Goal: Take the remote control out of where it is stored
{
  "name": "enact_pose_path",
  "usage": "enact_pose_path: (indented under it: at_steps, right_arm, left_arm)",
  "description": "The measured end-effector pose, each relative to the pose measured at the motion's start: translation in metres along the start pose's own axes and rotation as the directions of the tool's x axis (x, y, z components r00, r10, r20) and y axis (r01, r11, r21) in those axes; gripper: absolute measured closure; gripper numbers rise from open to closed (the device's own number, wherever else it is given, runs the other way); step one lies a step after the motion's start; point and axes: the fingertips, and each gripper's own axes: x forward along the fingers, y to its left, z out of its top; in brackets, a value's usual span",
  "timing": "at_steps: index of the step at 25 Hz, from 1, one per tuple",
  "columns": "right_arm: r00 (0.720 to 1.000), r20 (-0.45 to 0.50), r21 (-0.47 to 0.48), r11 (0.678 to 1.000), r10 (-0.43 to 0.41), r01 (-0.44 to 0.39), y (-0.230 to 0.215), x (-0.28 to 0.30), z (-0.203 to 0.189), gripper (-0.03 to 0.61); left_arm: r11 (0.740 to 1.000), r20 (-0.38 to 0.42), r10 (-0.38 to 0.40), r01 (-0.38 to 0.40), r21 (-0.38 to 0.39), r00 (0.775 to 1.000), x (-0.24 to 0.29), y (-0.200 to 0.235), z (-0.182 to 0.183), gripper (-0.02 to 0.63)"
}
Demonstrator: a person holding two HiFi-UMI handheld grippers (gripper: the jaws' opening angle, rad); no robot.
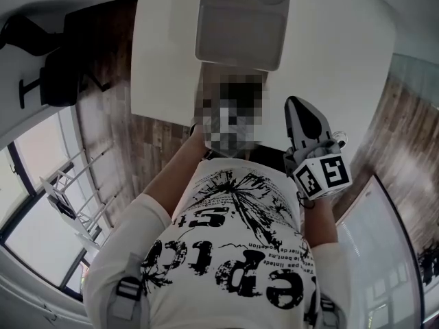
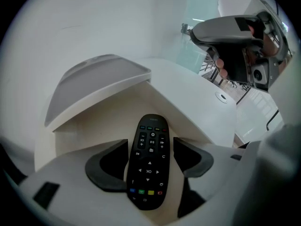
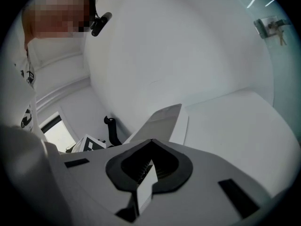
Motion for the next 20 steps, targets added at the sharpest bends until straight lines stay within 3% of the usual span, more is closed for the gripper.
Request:
enact_pose_path:
  at_steps: [13, 20]
  right_arm:
    - [0.992, -0.035, -0.026, 0.992, -0.125, 0.124, -0.021, -0.014, -0.008, 0.584]
    - [0.985, -0.033, -0.05, 0.984, -0.171, 0.169, -0.02, -0.018, -0.004, 0.584]
  left_arm:
    - [1.0, -0.05, -0.02, 0.019, -0.016, 0.999, -0.004, 0.005, -0.004, 0.347]
    - [0.998, 0.024, 0.009, -0.007, -0.069, 1.0, -0.025, 0.017, -0.001, 0.348]
